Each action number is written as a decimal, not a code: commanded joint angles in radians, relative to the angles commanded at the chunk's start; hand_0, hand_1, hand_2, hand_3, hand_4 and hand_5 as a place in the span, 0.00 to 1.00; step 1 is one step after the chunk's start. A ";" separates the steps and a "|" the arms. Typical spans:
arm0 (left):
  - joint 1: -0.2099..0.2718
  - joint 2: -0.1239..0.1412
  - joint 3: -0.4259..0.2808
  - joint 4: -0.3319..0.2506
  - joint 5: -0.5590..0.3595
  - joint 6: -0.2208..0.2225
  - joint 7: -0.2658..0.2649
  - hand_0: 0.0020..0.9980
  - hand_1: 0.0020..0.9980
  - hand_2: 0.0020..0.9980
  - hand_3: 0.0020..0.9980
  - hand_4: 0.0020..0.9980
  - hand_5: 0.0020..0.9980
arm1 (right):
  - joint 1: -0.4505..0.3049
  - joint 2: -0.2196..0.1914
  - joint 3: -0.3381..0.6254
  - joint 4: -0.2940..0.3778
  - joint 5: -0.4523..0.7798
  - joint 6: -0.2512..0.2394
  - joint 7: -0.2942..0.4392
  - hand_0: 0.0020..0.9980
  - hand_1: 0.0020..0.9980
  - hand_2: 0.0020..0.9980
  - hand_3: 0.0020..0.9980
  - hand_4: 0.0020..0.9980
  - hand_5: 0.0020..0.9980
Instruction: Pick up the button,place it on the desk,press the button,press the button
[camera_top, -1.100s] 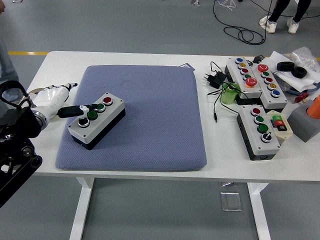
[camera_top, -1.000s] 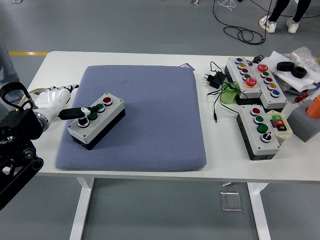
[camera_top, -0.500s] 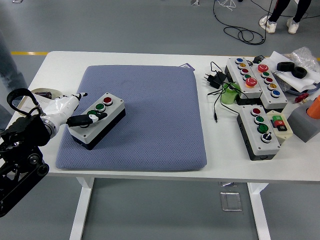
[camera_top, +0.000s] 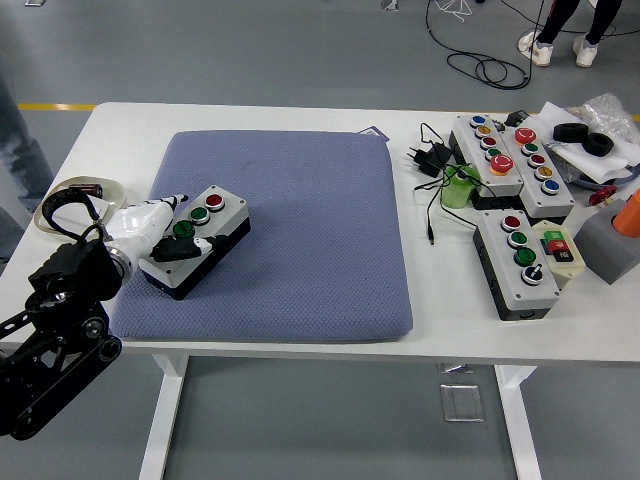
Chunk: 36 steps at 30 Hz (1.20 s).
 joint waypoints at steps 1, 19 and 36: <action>-0.001 -0.004 0.006 0.010 0.002 -0.002 0.001 0.88 1.00 1.00 1.00 1.00 1.00 | 0.000 0.000 0.000 0.000 -0.002 0.001 0.000 0.64 0.47 0.61 0.56 0.30 0.24; -0.011 -0.044 0.028 0.080 0.160 0.010 -0.005 0.83 0.99 1.00 1.00 0.99 0.64 | -0.012 -0.003 0.005 0.000 -0.011 0.002 -0.002 0.64 0.46 0.61 0.56 0.30 0.24; -0.033 -0.064 0.035 0.136 0.244 -0.014 -0.004 0.47 0.52 0.59 0.92 0.64 0.19 | -0.007 -0.003 0.002 0.000 -0.003 0.001 -0.001 0.64 0.46 0.61 0.56 0.30 0.24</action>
